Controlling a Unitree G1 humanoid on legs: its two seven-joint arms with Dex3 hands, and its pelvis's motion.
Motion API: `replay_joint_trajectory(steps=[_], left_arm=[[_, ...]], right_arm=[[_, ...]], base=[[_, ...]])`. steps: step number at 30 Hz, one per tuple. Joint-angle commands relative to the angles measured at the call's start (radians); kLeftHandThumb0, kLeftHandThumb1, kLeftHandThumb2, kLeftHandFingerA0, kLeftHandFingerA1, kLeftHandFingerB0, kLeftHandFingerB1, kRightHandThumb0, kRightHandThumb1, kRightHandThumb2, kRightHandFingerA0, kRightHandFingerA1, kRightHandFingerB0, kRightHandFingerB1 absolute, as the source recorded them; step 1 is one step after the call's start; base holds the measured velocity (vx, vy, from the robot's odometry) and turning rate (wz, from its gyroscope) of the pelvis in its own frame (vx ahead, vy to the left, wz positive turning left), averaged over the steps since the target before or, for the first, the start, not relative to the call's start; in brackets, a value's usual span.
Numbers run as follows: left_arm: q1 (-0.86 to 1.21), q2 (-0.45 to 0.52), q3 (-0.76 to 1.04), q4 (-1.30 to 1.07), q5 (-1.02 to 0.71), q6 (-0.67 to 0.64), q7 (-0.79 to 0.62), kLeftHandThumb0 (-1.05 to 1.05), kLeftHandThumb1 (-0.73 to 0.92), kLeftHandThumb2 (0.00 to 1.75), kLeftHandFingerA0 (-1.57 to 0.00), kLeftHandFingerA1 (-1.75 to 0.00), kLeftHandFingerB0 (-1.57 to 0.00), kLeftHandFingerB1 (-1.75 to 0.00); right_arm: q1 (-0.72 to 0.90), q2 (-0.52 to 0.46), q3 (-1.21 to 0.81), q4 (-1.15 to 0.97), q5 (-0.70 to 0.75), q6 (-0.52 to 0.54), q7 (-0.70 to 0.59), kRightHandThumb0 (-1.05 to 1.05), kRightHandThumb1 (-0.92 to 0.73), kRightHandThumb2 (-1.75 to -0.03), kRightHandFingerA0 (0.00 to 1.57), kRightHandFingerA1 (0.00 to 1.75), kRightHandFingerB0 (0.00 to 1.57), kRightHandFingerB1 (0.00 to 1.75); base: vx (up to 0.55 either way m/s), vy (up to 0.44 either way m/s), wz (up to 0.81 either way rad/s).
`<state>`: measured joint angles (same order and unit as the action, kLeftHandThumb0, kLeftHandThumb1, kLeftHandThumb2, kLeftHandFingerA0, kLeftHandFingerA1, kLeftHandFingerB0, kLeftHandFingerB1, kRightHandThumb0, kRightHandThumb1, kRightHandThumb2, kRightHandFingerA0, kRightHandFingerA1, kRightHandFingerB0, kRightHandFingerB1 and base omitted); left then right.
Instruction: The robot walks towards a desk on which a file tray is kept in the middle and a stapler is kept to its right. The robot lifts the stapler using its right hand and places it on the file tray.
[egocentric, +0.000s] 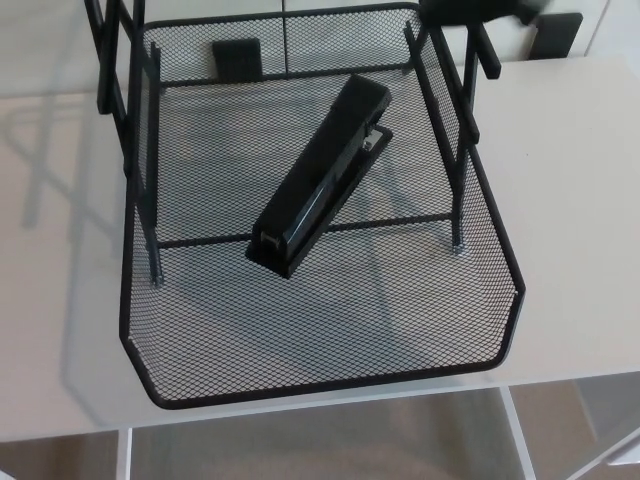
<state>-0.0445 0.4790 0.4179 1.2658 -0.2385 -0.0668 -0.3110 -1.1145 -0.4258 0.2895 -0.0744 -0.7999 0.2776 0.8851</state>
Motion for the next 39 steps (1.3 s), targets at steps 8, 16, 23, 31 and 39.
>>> replay_joint_trajectory(steps=[8, 16, 23, 31, 39], left_arm=[[0.022, 0.013, 0.016, 0.010, -0.005, -0.037, 0.001, -1.05, 0.79, 0.89, -0.33, -1.66, -0.07, -1.55], [0.017, 0.010, 0.024, 0.006, -0.013, -0.047, 0.000, -1.05, 0.86, 0.85, -0.37, -1.72, -0.16, -1.54], [0.027, 0.013, 0.049, 0.003, -0.036, -0.037, 0.008, -1.05, 0.80, 0.92, -0.33, -1.75, -0.08, -1.66], [0.019, 0.011, 0.053, 0.014, -0.032, -0.031, 0.012, -1.05, 0.83, 0.84, -0.35, -1.73, -0.14, -1.49], [0.018, 0.009, 0.060, 0.012, -0.030, -0.031, 0.013, -1.05, 0.82, 0.86, -0.41, -1.74, -0.19, -1.52]], right_arm=[[0.479, -0.382, -0.879, -0.341, 0.399, -0.024, 0.244, -0.90, -0.60, -0.89, 0.00, 0.01, 0.13, 0.14], [0.758, -0.385, -1.275, -0.193, 0.367, -0.055, 0.188, -1.01, -0.69, -0.98, 0.00, 0.00, 0.09, 0.17], [0.996, -0.308, -1.402, 0.168, 0.383, -0.240, -0.185, -0.95, -0.65, -1.00, 0.00, 0.15, 0.09, 0.29], [1.130, -0.136, -1.356, 0.360, 0.406, -0.231, -0.412, -0.44, -0.23, -0.94, 0.00, 0.54, 0.03, 0.55], [1.074, 0.006, -1.434, 0.648, 0.582, -0.310, -0.561, -0.93, -0.63, -0.59, 0.02, 0.58, 0.17, 0.71]], base=[[0.00, 0.000, 0.00], [0.00, 0.000, 0.00], [0.00, 0.000, 0.00], [0.00, 0.000, 0.00], [0.00, 0.000, 0.00]])
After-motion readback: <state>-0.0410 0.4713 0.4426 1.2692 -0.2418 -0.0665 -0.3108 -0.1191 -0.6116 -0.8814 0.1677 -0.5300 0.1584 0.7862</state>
